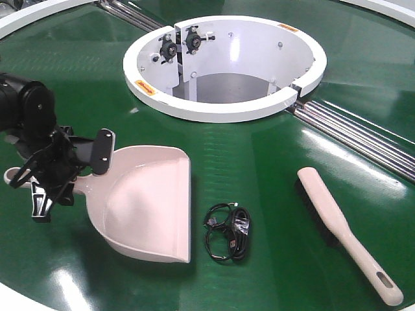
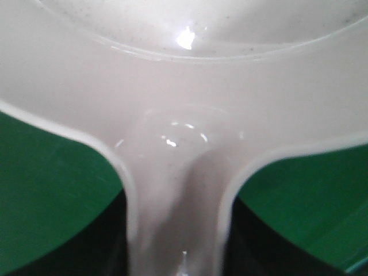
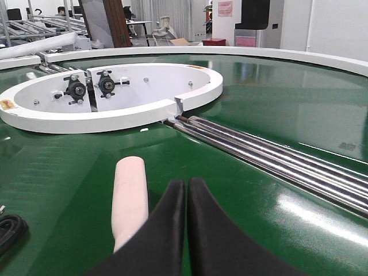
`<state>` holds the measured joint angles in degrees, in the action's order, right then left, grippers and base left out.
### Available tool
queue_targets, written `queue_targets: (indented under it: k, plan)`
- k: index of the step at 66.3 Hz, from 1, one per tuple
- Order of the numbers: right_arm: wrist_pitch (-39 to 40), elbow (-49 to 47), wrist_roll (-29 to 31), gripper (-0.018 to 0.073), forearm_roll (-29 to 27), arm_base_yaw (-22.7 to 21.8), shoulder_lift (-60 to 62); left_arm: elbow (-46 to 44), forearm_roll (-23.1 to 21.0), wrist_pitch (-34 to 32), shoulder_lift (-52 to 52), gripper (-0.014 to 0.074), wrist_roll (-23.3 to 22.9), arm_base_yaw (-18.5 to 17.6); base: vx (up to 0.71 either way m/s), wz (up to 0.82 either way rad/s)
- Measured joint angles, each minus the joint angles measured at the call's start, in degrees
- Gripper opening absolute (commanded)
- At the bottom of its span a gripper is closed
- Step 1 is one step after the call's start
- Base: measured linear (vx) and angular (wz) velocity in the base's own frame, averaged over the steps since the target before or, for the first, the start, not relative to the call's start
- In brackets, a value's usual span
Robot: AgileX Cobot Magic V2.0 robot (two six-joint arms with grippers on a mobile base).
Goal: Clean and inspect green conveyor with broom and dustpan
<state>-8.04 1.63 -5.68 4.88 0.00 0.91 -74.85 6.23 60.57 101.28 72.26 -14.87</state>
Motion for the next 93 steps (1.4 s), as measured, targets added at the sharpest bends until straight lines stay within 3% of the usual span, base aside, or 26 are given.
queue_targets:
  k: [25,41,93]
  plan:
    - [0.00,0.00,0.00,-0.0010,0.00,0.00,0.00,0.00,1.47,0.51,0.00,-0.0008,-2.11,-1.86,0.00,0.00]
    - [0.00,0.00,0.00,-0.0010,0.00,0.00,0.00,0.00,5.19,1.63,1.86,-0.0008,-5.89,-1.86,0.00,0.00]
    - [0.00,0.00,0.00,-0.0010,0.00,0.00,0.00,-0.18,5.48,1.77,3.70,-0.0008,-6.03,-1.86,0.00,0.00]
